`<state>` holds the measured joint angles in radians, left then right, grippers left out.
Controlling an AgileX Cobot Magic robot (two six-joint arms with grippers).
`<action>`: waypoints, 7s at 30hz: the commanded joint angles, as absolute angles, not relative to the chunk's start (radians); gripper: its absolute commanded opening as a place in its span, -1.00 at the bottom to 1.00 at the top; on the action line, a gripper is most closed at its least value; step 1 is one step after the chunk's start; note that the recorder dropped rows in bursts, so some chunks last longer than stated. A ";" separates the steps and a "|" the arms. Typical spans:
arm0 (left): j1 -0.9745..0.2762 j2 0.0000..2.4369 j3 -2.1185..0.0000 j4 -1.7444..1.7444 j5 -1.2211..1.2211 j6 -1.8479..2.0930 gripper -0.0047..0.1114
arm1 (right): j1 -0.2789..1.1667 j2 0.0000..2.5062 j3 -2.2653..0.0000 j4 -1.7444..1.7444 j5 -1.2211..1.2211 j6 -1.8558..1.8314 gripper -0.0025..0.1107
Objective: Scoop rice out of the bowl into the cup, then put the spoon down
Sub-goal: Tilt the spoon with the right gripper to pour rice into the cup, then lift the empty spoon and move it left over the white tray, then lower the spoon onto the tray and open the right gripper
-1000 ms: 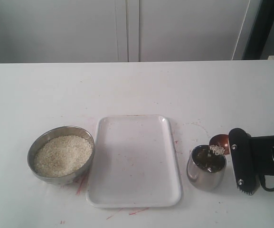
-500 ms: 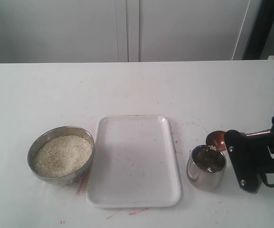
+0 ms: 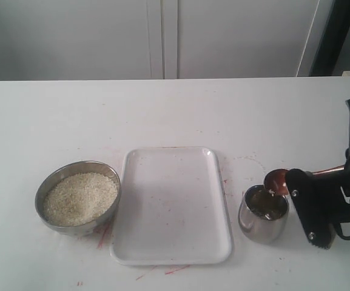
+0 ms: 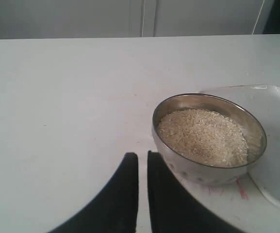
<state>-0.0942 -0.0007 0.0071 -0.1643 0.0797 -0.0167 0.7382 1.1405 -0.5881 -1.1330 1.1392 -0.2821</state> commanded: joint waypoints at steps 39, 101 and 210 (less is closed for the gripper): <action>-0.093 0.000 0.000 -0.171 0.076 -0.019 -0.67 | 0.736 0.917 -0.705 -0.547 0.925 0.346 -0.96; -0.093 0.000 0.000 -0.171 0.076 -0.019 -0.67 | 0.736 1.827 -1.363 -0.291 1.221 0.053 -0.96; -0.093 0.000 0.000 -0.171 0.076 -0.019 -0.67 | 0.736 2.014 -1.363 -0.351 0.989 0.277 -0.33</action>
<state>-0.0942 -0.0007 0.0071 -0.1643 0.0797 -0.0167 0.7382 2.0135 -1.3624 -0.3455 0.9823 0.2648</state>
